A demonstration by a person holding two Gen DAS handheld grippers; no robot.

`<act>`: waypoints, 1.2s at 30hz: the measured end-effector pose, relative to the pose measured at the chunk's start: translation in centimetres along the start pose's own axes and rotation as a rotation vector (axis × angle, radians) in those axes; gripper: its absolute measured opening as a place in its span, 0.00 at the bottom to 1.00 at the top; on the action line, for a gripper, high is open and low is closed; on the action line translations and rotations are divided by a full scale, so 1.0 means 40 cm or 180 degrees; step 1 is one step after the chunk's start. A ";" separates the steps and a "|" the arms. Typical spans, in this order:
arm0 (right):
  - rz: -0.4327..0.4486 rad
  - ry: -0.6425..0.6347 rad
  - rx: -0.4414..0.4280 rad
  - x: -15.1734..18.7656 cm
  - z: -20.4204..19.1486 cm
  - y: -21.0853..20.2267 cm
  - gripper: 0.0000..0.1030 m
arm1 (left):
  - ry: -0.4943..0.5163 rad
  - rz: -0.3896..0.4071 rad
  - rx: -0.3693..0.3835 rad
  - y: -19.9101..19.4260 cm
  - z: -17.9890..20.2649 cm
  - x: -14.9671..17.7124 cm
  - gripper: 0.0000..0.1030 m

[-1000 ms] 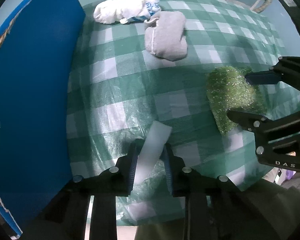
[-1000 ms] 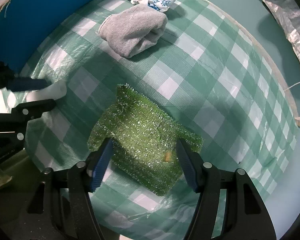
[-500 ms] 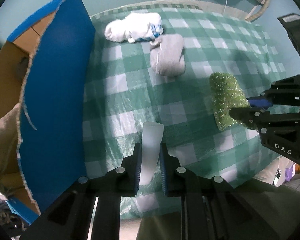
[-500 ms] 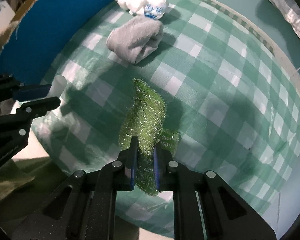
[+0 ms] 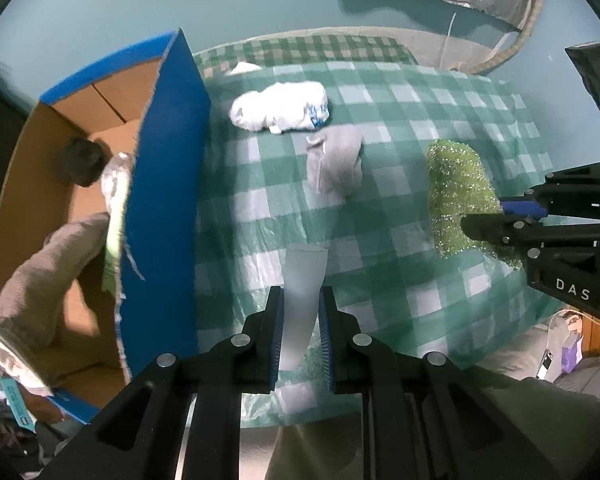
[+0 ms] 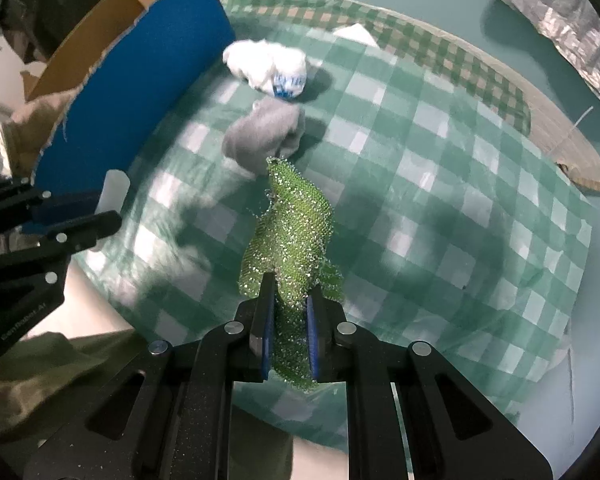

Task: Organize soft objects
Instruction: 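Carry the scrubber pad and foam tube into the box and open both tools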

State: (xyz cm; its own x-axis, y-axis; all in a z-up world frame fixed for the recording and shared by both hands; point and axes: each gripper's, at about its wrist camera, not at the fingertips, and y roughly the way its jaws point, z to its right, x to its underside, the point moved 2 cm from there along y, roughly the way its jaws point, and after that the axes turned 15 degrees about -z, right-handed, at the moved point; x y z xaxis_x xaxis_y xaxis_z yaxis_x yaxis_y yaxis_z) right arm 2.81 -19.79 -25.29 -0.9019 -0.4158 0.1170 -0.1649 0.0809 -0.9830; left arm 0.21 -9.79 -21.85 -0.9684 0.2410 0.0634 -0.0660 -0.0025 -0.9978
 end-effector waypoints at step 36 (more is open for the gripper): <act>0.0509 -0.0175 -0.0051 -0.085 -0.136 -0.253 0.11 | -0.0501 0.0442 -0.0102 -0.230 -0.170 0.018 0.16</act>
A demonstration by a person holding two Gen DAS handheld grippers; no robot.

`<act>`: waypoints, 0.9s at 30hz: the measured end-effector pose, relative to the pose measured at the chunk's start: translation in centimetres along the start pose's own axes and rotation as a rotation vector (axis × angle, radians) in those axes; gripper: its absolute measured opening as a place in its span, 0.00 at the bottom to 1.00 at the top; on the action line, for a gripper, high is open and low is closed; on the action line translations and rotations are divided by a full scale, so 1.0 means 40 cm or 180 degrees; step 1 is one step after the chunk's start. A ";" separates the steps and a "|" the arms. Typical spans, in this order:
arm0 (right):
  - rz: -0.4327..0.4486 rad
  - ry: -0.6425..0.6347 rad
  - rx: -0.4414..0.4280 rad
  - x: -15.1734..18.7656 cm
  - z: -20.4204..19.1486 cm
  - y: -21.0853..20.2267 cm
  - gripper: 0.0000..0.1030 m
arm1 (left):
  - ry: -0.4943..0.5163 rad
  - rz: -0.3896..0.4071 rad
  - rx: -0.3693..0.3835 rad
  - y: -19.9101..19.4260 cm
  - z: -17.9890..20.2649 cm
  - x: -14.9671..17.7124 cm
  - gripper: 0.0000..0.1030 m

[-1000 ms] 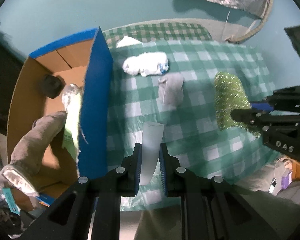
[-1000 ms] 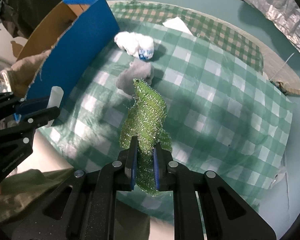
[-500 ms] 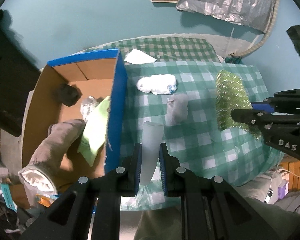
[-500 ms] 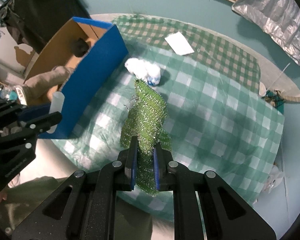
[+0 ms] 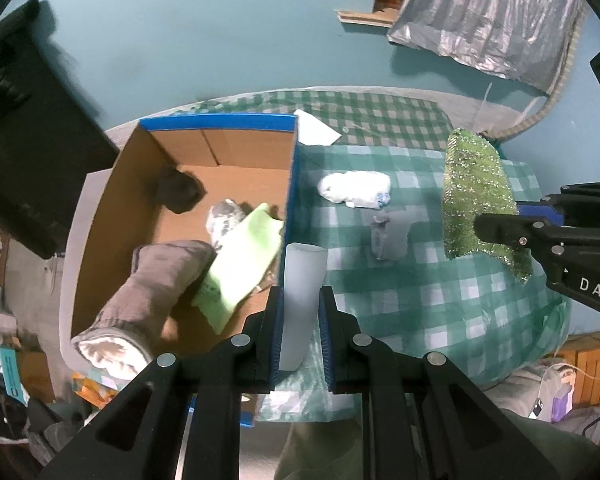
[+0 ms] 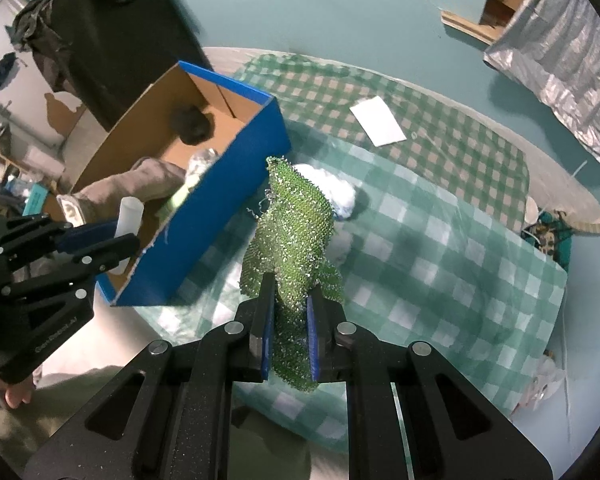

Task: Organize soft objects
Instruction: 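Carry the scrubber pad and foam tube into the box and open both tools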

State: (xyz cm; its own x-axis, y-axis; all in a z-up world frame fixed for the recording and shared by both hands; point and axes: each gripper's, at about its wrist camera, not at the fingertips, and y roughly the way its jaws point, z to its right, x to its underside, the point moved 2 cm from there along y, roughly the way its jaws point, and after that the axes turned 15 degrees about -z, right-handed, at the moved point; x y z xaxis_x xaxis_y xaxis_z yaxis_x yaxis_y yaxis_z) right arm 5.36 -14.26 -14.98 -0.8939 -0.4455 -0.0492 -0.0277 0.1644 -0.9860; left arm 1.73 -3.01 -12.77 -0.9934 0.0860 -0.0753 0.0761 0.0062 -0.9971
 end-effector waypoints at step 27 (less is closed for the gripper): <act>0.0013 -0.0573 -0.0182 -0.210 -0.240 0.057 0.11 | -0.0714 0.0075 -0.0199 -0.017 -0.260 -0.005 0.16</act>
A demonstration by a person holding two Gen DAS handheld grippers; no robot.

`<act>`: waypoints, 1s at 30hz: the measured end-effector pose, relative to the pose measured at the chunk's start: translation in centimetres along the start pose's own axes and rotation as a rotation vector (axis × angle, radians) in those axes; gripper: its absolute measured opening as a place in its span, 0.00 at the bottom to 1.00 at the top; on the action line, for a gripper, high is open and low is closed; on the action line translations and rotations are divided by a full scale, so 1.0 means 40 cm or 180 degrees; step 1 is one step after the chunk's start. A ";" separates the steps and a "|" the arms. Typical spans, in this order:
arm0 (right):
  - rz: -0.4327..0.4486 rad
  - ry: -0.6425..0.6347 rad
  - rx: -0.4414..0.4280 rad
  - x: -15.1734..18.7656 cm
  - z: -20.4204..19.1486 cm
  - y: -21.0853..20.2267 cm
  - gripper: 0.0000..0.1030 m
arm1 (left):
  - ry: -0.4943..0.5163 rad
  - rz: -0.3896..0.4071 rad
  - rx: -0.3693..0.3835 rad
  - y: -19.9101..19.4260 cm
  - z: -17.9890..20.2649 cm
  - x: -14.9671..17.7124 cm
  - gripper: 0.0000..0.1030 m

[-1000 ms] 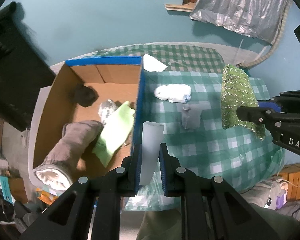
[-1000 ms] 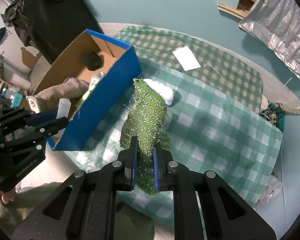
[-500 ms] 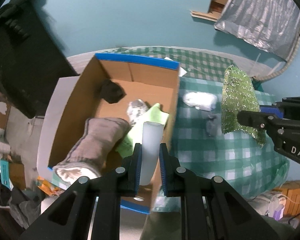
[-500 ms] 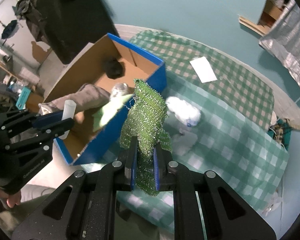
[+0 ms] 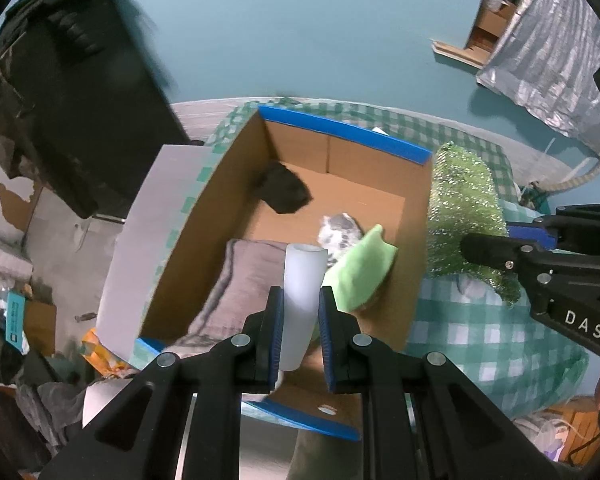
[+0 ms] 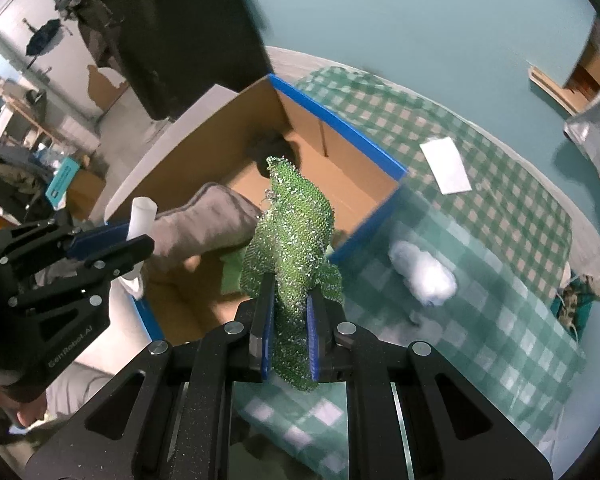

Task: Organize soft objects
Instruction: 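Carry the scrubber pad and foam tube into the box and open both tools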

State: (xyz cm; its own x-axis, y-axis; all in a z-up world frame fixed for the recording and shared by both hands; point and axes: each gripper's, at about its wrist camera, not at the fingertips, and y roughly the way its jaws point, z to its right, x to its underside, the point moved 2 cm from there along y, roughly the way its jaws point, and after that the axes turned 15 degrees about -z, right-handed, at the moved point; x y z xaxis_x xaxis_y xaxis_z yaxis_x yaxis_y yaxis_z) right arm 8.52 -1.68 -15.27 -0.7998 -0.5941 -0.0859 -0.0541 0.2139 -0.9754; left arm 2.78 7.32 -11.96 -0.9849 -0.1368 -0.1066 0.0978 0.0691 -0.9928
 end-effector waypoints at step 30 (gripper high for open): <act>-0.0173 0.0064 -0.0138 -0.158 -0.079 0.127 0.17 | -0.0220 -0.0278 -0.0099 0.124 -0.132 -0.065 0.23</act>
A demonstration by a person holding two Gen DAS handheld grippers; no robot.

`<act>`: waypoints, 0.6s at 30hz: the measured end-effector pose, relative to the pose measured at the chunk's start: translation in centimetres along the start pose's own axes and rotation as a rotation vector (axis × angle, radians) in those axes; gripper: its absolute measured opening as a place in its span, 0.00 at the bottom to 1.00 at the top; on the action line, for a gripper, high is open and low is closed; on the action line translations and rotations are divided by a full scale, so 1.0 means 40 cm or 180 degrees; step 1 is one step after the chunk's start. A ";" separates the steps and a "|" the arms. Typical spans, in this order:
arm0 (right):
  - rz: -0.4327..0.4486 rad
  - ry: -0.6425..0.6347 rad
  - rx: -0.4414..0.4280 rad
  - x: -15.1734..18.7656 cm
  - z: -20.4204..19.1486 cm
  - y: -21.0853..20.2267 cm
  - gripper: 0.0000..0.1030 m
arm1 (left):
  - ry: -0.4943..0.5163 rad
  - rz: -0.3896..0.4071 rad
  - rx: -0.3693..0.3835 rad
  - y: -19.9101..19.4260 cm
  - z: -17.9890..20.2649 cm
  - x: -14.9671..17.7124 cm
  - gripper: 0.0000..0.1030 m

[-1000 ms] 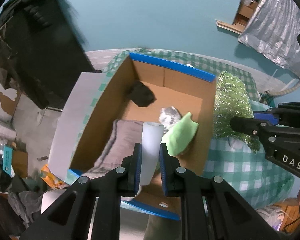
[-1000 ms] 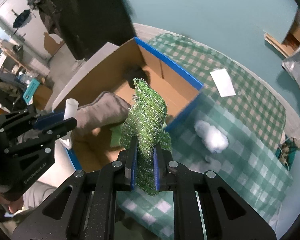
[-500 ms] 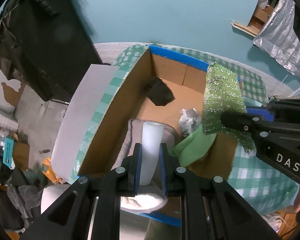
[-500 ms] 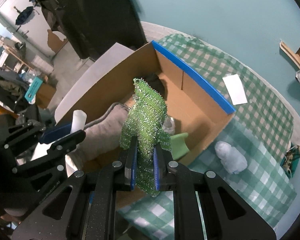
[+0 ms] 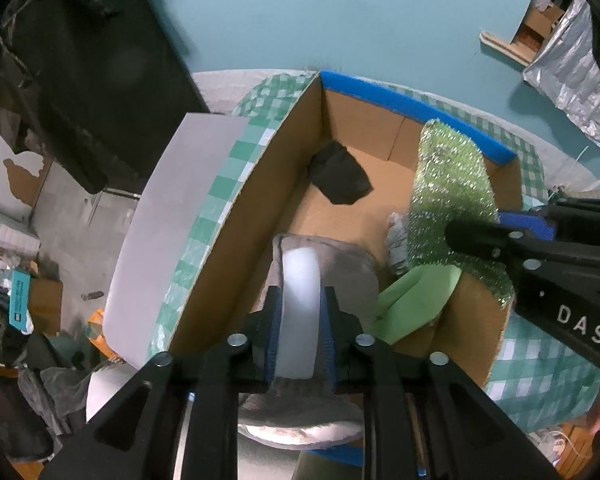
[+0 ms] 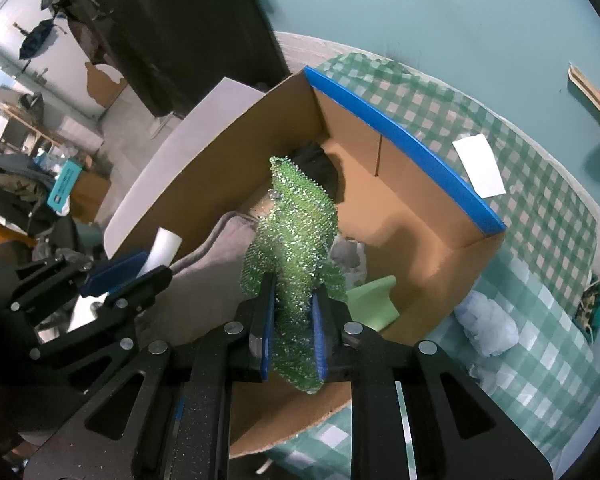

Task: Organize soft objects
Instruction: 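Carry the scrubber pad and foam tube into the box and open both tools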

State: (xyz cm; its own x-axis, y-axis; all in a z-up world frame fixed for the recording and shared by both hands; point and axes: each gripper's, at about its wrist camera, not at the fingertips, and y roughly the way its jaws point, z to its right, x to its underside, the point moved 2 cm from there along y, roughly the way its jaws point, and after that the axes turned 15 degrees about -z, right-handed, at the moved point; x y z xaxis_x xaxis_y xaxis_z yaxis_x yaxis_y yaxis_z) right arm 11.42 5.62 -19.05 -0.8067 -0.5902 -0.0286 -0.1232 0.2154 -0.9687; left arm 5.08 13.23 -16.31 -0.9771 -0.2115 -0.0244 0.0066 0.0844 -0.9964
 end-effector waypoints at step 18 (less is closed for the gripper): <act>0.0057 0.0067 0.0067 0.016 0.024 -0.016 0.56 | -0.0044 0.0043 0.0012 -0.010 0.021 0.021 0.53</act>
State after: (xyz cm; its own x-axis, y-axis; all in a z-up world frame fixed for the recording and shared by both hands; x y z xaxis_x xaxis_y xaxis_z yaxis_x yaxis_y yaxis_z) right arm 11.54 4.36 -18.68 -0.8208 -0.5698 -0.0410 -0.0966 0.2092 -0.9731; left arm 4.42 12.18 -15.99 -0.9739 -0.2237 -0.0390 0.0206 0.0838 -0.9963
